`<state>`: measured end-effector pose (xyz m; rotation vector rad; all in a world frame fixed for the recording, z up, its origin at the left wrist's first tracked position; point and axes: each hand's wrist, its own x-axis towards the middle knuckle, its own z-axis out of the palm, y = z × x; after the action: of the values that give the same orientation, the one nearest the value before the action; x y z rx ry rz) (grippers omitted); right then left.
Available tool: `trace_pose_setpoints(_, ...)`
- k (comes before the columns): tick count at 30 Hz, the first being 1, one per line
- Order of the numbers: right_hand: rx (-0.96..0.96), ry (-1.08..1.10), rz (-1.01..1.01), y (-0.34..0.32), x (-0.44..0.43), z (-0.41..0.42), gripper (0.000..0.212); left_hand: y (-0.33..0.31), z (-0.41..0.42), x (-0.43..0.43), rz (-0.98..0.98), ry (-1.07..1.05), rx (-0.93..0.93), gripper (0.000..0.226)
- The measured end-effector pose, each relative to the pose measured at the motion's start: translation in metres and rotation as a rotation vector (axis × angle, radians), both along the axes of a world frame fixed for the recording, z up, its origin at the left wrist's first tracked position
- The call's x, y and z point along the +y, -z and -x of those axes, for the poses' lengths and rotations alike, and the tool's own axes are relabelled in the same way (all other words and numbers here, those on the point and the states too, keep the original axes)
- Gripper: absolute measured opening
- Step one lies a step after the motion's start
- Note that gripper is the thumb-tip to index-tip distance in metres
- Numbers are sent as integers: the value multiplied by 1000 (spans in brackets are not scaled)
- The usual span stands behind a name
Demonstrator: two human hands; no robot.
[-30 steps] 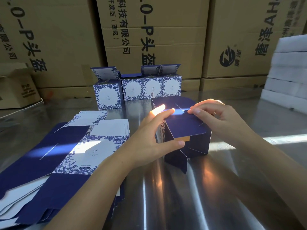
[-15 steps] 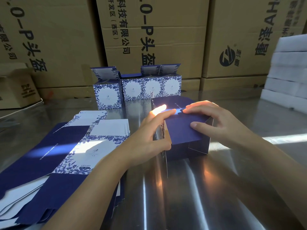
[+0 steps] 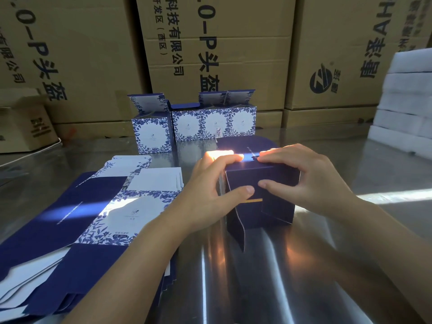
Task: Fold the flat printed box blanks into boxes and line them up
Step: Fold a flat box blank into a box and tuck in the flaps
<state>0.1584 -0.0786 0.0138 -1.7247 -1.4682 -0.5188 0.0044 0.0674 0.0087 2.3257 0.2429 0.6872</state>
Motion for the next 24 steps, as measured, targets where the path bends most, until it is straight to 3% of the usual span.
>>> trace_pose_setpoints(7,-159,-4,-19,-4,2,10,41,-5,1,-3,-33,7,-141,44)
trace_pose_setpoints(24,17,-86,37,-7,-1,9,33,-17,9,6,256,108,-166,30)
